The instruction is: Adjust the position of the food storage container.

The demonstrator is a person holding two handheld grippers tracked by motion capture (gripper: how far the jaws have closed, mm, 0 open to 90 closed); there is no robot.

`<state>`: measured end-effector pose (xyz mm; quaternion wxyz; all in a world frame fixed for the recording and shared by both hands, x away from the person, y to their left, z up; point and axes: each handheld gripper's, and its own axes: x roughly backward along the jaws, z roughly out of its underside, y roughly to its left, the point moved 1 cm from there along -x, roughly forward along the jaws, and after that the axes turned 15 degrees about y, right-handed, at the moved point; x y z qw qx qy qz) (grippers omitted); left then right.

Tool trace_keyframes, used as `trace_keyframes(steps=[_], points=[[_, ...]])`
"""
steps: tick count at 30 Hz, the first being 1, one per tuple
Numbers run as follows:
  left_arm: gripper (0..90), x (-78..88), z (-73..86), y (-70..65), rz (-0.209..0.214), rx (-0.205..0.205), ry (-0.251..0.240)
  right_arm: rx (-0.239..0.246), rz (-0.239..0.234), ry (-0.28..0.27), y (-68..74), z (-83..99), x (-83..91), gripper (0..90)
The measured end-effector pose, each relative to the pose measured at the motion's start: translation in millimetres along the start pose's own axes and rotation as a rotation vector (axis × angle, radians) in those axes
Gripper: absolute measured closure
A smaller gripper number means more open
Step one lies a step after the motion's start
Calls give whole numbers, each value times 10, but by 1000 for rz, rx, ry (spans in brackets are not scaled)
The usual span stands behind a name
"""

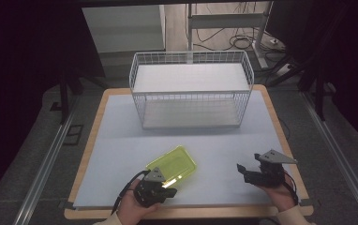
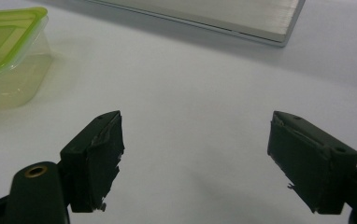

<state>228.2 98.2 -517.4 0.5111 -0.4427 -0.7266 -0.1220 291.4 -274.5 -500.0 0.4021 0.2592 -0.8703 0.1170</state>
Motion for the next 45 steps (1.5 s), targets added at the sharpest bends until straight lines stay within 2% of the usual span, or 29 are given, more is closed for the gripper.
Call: trace_keyframes(steps=[21, 30, 32, 34, 36, 37, 41, 43, 45], points=[[900, 125, 145, 343, -24, 102, -11, 3, 7, 2, -2, 3, -1, 186], [900, 167, 172, 438, -23, 125, -13, 4, 7, 0, -5, 2, 6, 186], [900, 173, 175, 420, 18, 134, -32, 3, 7, 1, -6, 3, 4, 187], [900, 208, 162, 368, 43, 112, -47, 2, 5, 2, -6, 2, 3, 190], [900, 274, 145, 328, 33, 95, -70, 6, 7, 1, -4, 3, 6, 191], [900, 365, 138, 337, 21, 96, -103, 5, 9, 0, -8, 2, 7, 191], [900, 638, 177, 513, -19, 162, -209, 0, 9, -2, -17, 1, 9, 190], [900, 722, 218, 606, -50, 186, -233, 0, 9, -2, -19, 0, 11, 190], [900, 784, 284, 735, -75, 233, -265, -2, 10, -4, -14, -1, 12, 190]])
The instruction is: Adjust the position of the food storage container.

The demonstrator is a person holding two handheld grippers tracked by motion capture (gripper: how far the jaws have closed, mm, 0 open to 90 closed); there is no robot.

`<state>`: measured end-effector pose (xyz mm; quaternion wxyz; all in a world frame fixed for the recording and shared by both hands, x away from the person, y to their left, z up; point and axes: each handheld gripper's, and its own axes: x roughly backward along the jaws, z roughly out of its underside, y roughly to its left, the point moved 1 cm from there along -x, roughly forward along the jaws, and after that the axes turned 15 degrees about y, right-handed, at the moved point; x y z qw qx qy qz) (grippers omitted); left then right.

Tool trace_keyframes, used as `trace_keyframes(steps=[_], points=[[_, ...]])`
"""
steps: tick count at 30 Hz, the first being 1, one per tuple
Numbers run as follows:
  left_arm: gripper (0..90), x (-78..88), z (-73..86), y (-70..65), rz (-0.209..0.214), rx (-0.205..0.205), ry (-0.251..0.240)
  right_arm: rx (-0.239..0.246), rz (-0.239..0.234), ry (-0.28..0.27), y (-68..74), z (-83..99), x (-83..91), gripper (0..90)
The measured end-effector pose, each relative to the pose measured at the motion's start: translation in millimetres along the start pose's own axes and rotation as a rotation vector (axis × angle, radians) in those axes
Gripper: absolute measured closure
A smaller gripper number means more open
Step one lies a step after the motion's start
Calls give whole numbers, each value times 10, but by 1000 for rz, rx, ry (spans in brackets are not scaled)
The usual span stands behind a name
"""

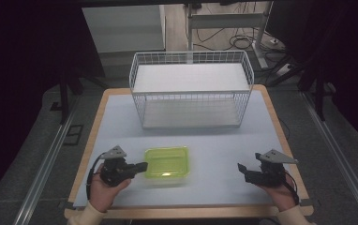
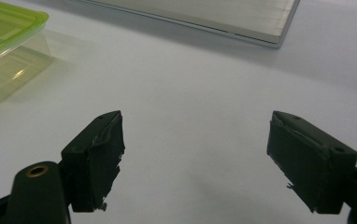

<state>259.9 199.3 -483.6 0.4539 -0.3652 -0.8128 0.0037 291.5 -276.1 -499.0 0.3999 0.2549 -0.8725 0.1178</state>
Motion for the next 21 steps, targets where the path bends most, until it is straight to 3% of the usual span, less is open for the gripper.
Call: trace_keyframes(steps=[1, 3, 4, 5, 7, 11, 21], points=[[900, 0, 0, 0, 0, 0, 0, 0, 0, 0, 0, 0, 0, 190], [900, 7, 17, 126, -21, 29, -3, -1, 0, -1, 5, -2, 1, 190], [900, -20, 41, 243, -34, 64, 5, 0, 1, 0, 8, -3, 0, 190], [900, -20, 41, 243, -34, 64, 5, 0, 1, 0, 8, -3, 0, 190], [900, -96, 73, 386, -40, 102, 31, 3, 3, 2, 12, -1, -6, 190], [900, -192, 101, 496, -17, 143, 60, 4, 2, 4, 8, 1, -13, 190], [900, -410, 78, 540, 0, 141, 129, 7, 3, 7, 17, 1, -23, 190]])
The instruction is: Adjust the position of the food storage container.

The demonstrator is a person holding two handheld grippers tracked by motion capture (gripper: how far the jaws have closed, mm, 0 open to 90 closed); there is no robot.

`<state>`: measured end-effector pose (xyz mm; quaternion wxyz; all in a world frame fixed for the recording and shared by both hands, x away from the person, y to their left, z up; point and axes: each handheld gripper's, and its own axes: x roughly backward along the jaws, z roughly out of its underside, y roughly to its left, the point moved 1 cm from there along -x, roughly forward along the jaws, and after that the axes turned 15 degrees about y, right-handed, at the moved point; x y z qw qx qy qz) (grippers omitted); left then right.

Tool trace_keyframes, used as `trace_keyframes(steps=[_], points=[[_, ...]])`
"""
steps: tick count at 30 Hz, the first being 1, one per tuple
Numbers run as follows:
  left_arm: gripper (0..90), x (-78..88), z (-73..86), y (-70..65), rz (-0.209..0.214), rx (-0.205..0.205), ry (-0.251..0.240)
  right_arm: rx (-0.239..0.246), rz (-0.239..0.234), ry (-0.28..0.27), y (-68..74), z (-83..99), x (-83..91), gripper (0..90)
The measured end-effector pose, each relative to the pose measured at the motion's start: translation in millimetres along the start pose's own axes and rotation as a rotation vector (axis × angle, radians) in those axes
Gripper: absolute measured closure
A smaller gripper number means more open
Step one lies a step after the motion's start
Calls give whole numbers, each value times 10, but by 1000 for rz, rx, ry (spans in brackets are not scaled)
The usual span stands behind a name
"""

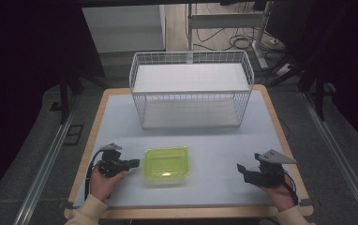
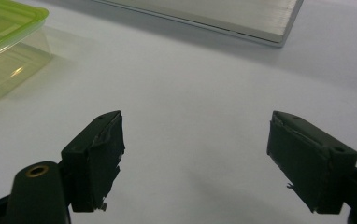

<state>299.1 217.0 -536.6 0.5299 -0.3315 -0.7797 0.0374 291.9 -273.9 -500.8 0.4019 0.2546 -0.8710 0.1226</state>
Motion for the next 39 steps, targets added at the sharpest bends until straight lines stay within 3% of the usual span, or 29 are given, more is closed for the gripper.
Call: trace_keyframes(steps=[5, 11, 22, 39], points=[[900, -54, -32, -3, 22, 6, 13, 0, 2, 3, -6, 3, -5, 190], [900, -126, -68, -77, 39, -17, 38, 1, 1, 0, -1, 1, 1, 190], [900, -223, -126, -160, 49, -20, 51, 0, 1, 0, 3, -3, 0, 190], [900, -495, -282, -464, 74, -74, 99, 1, -2, -2, 0, -1, 5, 190]])
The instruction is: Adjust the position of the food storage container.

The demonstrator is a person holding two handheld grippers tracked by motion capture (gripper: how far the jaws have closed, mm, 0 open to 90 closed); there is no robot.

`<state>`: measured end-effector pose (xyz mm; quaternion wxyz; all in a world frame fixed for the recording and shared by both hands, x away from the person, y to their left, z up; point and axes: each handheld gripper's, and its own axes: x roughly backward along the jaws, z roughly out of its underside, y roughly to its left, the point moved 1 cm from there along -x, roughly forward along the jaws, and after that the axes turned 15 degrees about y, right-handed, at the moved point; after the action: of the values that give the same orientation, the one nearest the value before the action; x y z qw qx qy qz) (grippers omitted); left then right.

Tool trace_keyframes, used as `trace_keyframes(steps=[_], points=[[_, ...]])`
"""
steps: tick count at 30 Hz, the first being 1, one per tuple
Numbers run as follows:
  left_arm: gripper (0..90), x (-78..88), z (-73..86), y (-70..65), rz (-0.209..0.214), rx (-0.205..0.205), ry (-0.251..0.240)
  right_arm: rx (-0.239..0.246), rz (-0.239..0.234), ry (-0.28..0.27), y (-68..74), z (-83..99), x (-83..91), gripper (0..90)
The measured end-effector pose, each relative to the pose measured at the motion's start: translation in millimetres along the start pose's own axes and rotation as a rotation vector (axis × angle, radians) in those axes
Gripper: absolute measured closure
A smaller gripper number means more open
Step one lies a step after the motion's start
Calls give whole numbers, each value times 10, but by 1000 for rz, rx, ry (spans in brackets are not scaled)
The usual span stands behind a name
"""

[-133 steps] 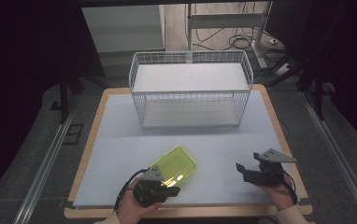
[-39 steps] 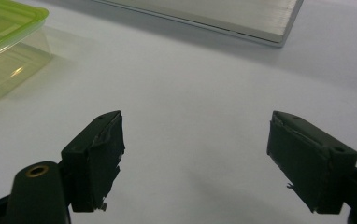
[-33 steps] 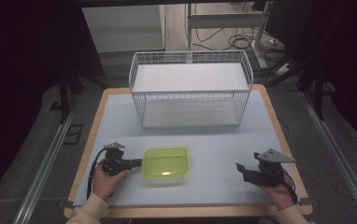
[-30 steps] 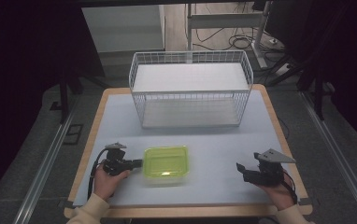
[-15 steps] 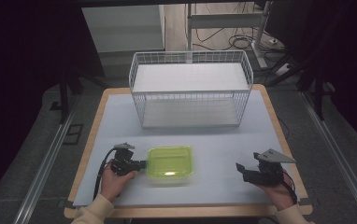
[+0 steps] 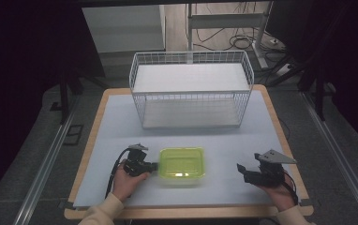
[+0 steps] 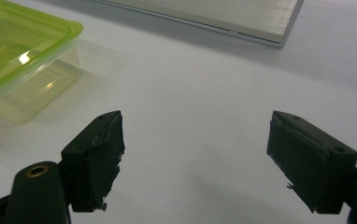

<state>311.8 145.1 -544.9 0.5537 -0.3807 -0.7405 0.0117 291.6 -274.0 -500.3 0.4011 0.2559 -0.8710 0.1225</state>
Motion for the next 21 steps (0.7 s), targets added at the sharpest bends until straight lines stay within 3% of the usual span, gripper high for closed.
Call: trace_keyframes(steps=[10, 14, 21], points=[[900, -84, -54, -90, -6, -21, 13, 3, -1, -2, 5, -3, 1, 190], [900, -65, -43, -62, -5, -17, 2, -10, -9, -13, 3, -4, 14, 190], [900, 196, 54, 40, -31, -10, -90, -17, -23, -41, 5, -18, 17, 192]])
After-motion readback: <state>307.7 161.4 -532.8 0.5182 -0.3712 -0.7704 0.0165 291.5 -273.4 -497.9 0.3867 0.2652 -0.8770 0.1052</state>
